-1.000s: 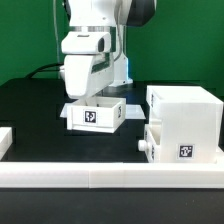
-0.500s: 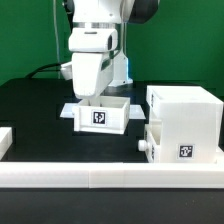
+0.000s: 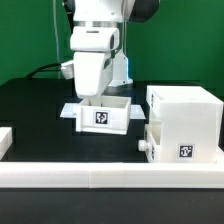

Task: Assemble drawer

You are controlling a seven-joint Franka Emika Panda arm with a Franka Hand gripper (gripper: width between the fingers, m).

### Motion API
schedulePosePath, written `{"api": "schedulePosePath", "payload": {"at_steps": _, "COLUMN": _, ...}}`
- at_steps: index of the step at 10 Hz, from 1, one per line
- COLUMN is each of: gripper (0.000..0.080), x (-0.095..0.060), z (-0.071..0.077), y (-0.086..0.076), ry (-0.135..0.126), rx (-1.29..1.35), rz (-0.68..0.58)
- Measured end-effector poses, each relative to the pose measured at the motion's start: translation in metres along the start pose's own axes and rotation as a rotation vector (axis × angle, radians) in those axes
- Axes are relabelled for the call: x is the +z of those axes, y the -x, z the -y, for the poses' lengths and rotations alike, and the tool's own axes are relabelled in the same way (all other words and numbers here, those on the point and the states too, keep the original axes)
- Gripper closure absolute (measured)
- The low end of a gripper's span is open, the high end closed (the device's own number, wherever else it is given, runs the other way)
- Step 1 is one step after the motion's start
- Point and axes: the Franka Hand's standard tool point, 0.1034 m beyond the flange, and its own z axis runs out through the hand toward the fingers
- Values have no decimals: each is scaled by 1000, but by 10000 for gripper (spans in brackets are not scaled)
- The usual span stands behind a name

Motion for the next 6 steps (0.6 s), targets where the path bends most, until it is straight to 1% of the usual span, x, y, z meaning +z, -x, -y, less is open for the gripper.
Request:
{"api": "schedulePosePath", "payload": {"at_steps": 2, "gripper": 757, "x": 2, "z": -11, "y": -10, "ry": -14, "rx": -43, "rz": 12}}
{"api": "schedulePosePath", "payload": {"at_steps": 6, "gripper": 757, "x": 4, "z": -9, "y": -8, "ry": -18, "rx": -39, "rz": 11}}
